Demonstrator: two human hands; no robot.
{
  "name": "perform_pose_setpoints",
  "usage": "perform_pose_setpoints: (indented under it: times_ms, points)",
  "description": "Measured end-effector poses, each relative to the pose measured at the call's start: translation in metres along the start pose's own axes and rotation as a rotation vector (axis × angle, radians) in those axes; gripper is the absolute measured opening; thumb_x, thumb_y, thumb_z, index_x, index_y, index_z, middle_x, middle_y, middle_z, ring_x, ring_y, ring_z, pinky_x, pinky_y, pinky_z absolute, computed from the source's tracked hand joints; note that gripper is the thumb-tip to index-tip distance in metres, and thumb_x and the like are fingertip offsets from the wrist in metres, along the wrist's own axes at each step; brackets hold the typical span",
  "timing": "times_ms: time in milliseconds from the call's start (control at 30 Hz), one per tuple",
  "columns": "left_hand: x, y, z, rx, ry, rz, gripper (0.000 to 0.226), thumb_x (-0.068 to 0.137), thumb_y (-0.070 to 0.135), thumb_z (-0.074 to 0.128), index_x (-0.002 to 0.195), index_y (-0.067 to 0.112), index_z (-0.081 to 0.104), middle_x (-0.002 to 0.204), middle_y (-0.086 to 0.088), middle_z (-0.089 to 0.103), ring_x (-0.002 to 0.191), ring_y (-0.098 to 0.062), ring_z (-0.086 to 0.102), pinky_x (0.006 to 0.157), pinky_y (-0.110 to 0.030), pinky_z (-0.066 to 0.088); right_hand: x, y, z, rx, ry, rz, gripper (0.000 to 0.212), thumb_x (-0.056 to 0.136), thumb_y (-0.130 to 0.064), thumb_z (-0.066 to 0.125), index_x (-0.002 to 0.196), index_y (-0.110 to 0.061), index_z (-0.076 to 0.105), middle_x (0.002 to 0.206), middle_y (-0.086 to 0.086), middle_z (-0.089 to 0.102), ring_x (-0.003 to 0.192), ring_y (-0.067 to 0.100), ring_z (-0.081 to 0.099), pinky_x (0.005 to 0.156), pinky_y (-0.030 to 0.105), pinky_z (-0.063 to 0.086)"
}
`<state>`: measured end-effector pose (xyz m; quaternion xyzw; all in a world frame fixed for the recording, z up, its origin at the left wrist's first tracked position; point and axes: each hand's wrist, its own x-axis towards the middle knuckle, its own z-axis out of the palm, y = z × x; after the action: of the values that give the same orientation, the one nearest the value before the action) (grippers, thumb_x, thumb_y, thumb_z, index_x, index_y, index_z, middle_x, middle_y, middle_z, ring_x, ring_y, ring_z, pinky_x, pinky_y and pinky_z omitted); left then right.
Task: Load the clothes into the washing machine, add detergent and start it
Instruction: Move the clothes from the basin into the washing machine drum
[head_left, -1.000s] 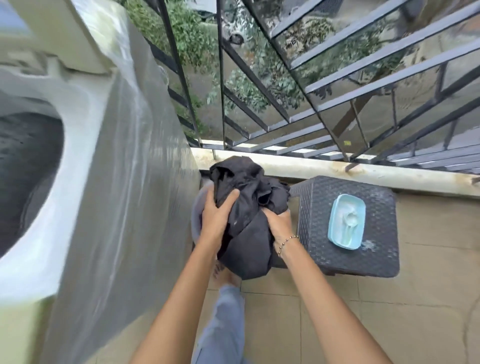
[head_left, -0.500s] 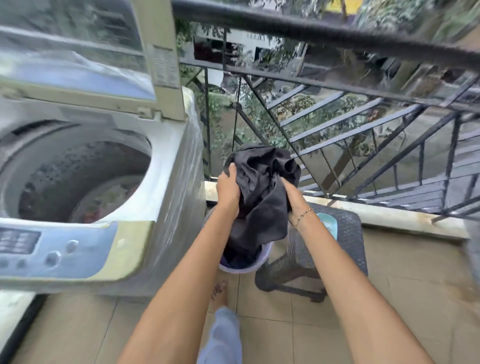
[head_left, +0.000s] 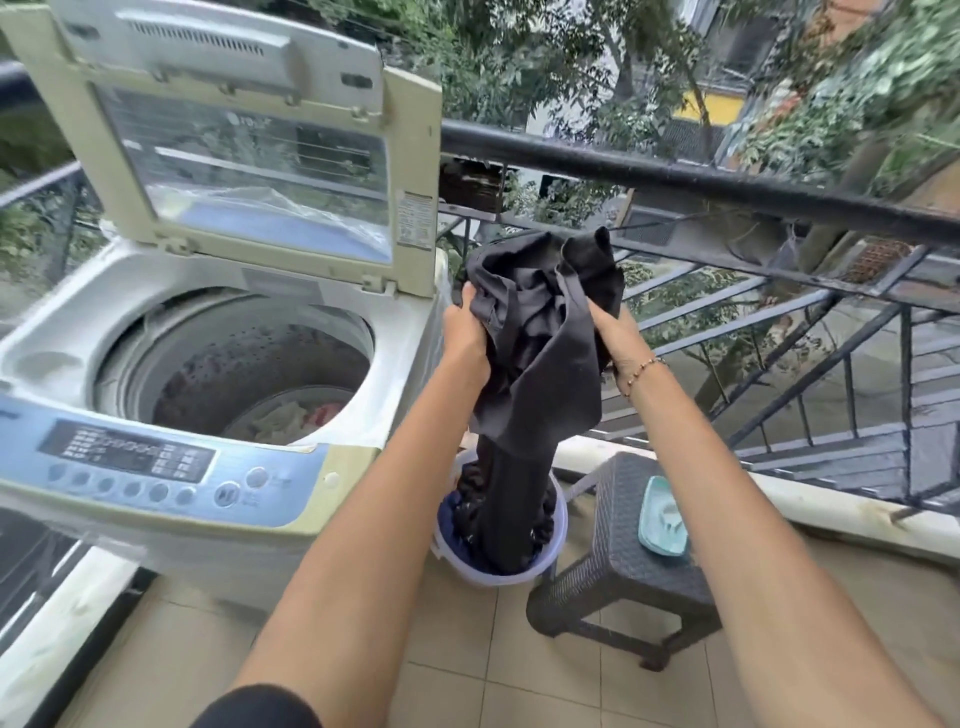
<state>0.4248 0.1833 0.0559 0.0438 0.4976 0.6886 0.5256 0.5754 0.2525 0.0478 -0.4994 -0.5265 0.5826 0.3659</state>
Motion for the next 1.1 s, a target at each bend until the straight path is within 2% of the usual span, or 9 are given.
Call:
perform_pose_setpoints:
  times_ms: [133, 233, 333, 433, 500, 600, 733, 933, 1100]
  points:
    - [-0.003, 0.017, -0.006, -0.052, -0.016, 0.020, 0.028, 0.104, 0.032, 0.032, 0.106, 0.024, 0.059, 0.126, -0.011, 0.062, 0.116, -0.028, 0.058, 0.086, -0.031, 0.048, -0.001, -0.006, 0.013, 0.094, -0.032, -0.018, 0.045, 0.071, -0.039, 0.073, 0.111, -0.021, 0.065, 0.099, -0.001, 0.072, 0.092, 0.019, 0.067, 0.080, 0.033, 0.054]
    - [-0.003, 0.033, -0.013, -0.060, -0.023, 0.044, 0.033, 0.103, 0.032, 0.031, 0.118, 0.018, 0.058, 0.127, -0.011, 0.061, 0.125, -0.032, 0.053, 0.098, -0.034, 0.045, -0.002, -0.016, 0.029, 0.146, -0.036, -0.083, 0.024, 0.084, -0.027, 0.068, 0.107, -0.021, 0.065, 0.098, 0.000, 0.071, 0.092, 0.020, 0.067, 0.083, 0.034, 0.054]
    - [-0.008, 0.064, -0.019, -0.151, -0.074, 0.030, 0.043, 0.101, 0.038, 0.035, 0.129, 0.014, 0.058, 0.133, -0.010, 0.059, 0.124, -0.027, 0.054, 0.086, -0.032, 0.050, -0.006, -0.035, 0.048, 0.169, -0.077, -0.105, 0.036, 0.086, -0.035, 0.065, 0.119, -0.022, 0.060, 0.104, 0.000, 0.071, 0.093, 0.016, 0.068, 0.075, 0.029, 0.056]
    - [-0.006, 0.098, -0.028, -0.155, -0.097, 0.079, 0.040, 0.098, 0.043, 0.040, 0.097, 0.016, 0.069, 0.091, -0.006, 0.075, 0.082, -0.022, 0.071, 0.052, -0.024, 0.053, -0.013, -0.059, 0.070, 0.163, -0.151, -0.109, 0.049, 0.085, -0.047, 0.061, 0.127, -0.024, 0.056, 0.106, -0.003, 0.071, 0.092, 0.010, 0.069, 0.068, 0.025, 0.056]
    - [-0.006, 0.123, -0.035, -0.142, -0.084, 0.107, 0.037, 0.098, 0.042, 0.042, 0.081, 0.019, 0.066, 0.064, -0.001, 0.072, 0.061, -0.018, 0.068, 0.044, -0.020, 0.051, -0.015, -0.074, 0.090, 0.167, -0.181, -0.126, 0.047, 0.086, -0.045, 0.061, 0.127, -0.023, 0.055, 0.112, -0.002, 0.070, 0.098, 0.012, 0.067, 0.074, 0.027, 0.056]
    - [0.003, 0.160, -0.055, -0.130, -0.113, 0.143, 0.038, 0.098, 0.041, 0.040, 0.078, 0.020, 0.065, 0.058, 0.001, 0.070, 0.061, -0.016, 0.065, 0.052, -0.021, 0.053, -0.015, -0.095, 0.127, 0.168, -0.125, -0.224, 0.032, 0.088, -0.028, 0.064, 0.117, -0.021, 0.055, 0.102, -0.002, 0.069, 0.085, 0.009, 0.068, 0.070, 0.025, 0.055]
    - [0.027, 0.210, -0.094, -0.111, -0.126, 0.125, 0.041, 0.098, 0.039, 0.033, 0.077, 0.019, 0.062, 0.070, -0.005, 0.066, 0.074, -0.023, 0.062, 0.069, -0.028, 0.049, -0.011, -0.114, 0.189, 0.141, -0.049, -0.311, 0.020, 0.086, -0.012, 0.066, 0.098, -0.025, 0.056, 0.094, 0.000, 0.067, 0.083, 0.013, 0.065, 0.083, 0.034, 0.053]
    - [0.076, 0.296, -0.163, -0.087, -0.107, 0.215, 0.047, 0.105, 0.030, 0.020, 0.076, 0.016, 0.054, 0.044, 0.003, 0.064, 0.040, -0.010, 0.063, 0.040, -0.014, 0.046, -0.003, -0.141, 0.303, 0.106, -0.019, -0.415, 0.038, 0.076, -0.019, 0.069, 0.109, -0.031, 0.055, 0.108, 0.004, 0.067, 0.106, 0.026, 0.062, 0.097, 0.043, 0.049]
    - [0.111, 0.333, -0.233, -0.009, -0.085, 0.184, 0.039, 0.103, 0.032, 0.025, 0.073, 0.021, 0.047, 0.043, 0.008, 0.060, 0.049, -0.012, 0.062, 0.044, -0.017, 0.048, -0.001, -0.122, 0.383, 0.071, -0.063, -0.324, 0.043, 0.081, -0.016, 0.070, 0.120, -0.021, 0.053, 0.109, 0.005, 0.068, 0.101, 0.022, 0.065, 0.089, 0.036, 0.053]
